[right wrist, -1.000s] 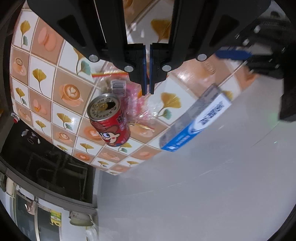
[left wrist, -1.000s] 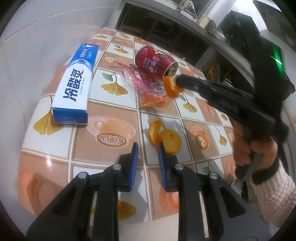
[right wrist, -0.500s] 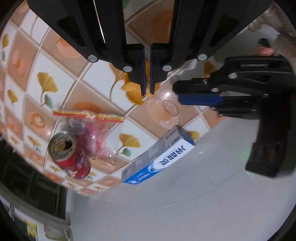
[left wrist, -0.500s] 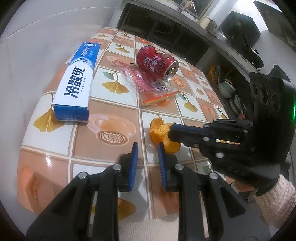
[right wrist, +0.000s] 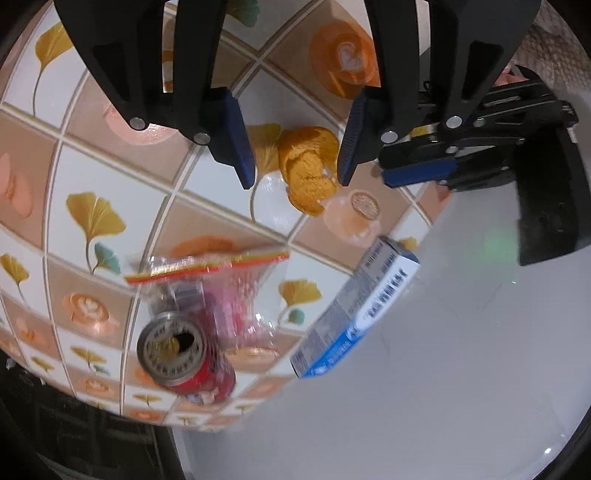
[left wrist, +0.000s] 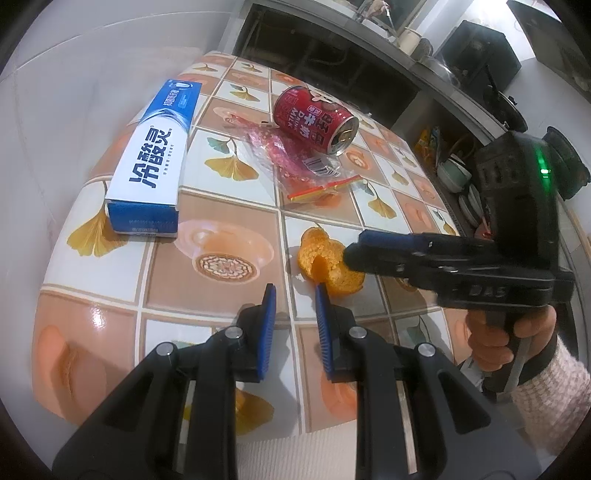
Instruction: Collect trash
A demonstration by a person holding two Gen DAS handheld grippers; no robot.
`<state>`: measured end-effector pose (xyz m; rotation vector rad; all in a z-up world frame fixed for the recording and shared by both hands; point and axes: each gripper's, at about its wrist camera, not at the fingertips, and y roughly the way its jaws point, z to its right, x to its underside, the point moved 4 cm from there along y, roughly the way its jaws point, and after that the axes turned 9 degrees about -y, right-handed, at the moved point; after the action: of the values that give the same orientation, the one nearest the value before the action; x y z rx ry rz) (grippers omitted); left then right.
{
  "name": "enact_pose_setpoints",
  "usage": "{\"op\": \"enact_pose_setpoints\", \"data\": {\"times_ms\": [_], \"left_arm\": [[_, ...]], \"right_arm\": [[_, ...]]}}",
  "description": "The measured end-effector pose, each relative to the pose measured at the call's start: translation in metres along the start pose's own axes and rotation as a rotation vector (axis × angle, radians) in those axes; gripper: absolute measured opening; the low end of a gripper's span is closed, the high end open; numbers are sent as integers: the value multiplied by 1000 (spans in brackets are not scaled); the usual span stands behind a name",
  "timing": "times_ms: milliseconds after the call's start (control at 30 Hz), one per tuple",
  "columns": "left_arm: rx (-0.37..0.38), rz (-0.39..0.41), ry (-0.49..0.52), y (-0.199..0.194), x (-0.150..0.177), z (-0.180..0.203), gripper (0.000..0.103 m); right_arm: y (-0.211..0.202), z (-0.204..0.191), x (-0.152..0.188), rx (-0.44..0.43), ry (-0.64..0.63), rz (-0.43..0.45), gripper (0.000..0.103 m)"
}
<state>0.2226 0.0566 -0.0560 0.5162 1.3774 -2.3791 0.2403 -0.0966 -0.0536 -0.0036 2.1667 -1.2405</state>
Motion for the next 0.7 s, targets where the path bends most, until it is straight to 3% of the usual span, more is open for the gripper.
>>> {"op": "enact_pose_setpoints", "data": {"times_ms": [167,367,500,567,700], "left_arm": [[11,19,23,-7,2,4,20],[-6,137,116,-37,2,13,21],[-73,247,155,-64,-12,13,43],[-120,291,148,-73,-23,10,61],[-257,304,122,-70,-49,-4,75]], "right_arm": [[15,5,-1,21,31,-41,45],[21,-2,-4,82,-19,-63,29],[23,-7,-3,102,-44,-81,15],[23,-8,-3,103,-48,-82,14],[21,-7,-4,107,-47,-76,8]]}}
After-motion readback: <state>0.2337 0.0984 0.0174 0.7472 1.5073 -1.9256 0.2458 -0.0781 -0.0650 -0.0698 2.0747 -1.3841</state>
